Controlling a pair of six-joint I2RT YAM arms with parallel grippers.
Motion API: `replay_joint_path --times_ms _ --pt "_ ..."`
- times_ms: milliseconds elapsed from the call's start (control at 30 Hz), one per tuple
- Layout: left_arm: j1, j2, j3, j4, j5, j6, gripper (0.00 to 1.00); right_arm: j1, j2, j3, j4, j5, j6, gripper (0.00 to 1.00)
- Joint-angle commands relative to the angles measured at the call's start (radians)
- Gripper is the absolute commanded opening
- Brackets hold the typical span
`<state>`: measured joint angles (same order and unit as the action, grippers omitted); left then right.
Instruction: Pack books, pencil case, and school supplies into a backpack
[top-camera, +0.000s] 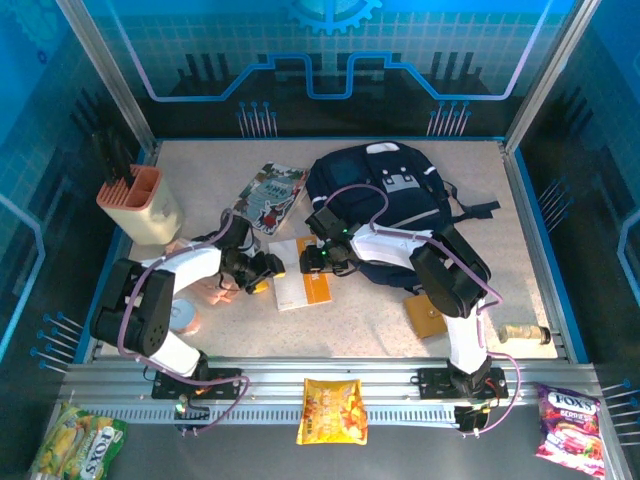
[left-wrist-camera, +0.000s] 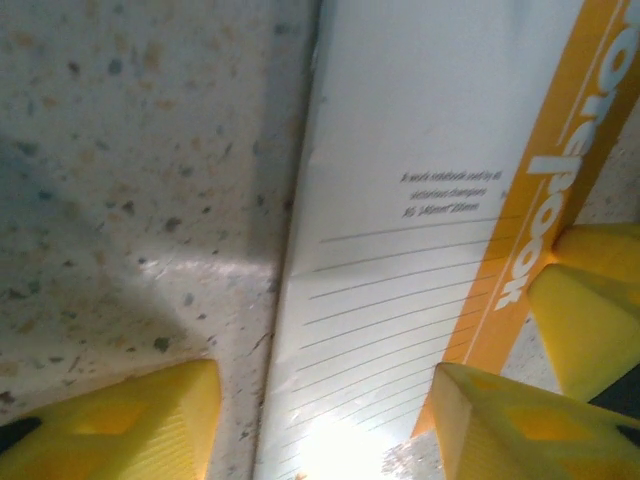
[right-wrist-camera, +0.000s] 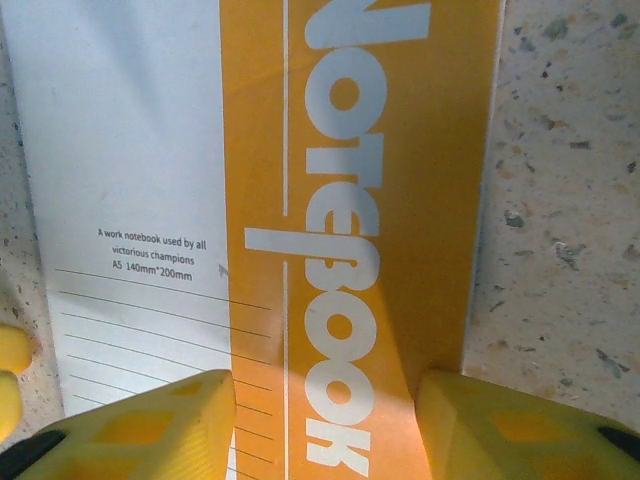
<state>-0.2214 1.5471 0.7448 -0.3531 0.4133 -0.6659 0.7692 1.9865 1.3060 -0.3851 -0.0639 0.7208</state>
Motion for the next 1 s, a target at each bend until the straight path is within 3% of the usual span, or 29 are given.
replay_joint_path --times_ms 0,433,667,967 --pt "0.007 0.031 0.037 0.023 0.026 -0.005 0.42 -0.007 0.031 -0.027 -0.02 -0.004 -0.002 0.51" --pt "0.007 0.093 0.054 0.018 -0.007 0.009 0.46 -0.009 0.033 -0.03 -0.019 -0.005 -0.003 0.49" --pt "0.007 0.116 0.089 -0.014 0.08 0.057 0.46 -0.009 0.041 -0.028 -0.016 -0.019 -0.001 0.49" --pt "0.007 -0.009 0.086 0.015 0.24 0.096 0.35 -0.014 0.046 -0.027 -0.019 -0.024 0.003 0.49"
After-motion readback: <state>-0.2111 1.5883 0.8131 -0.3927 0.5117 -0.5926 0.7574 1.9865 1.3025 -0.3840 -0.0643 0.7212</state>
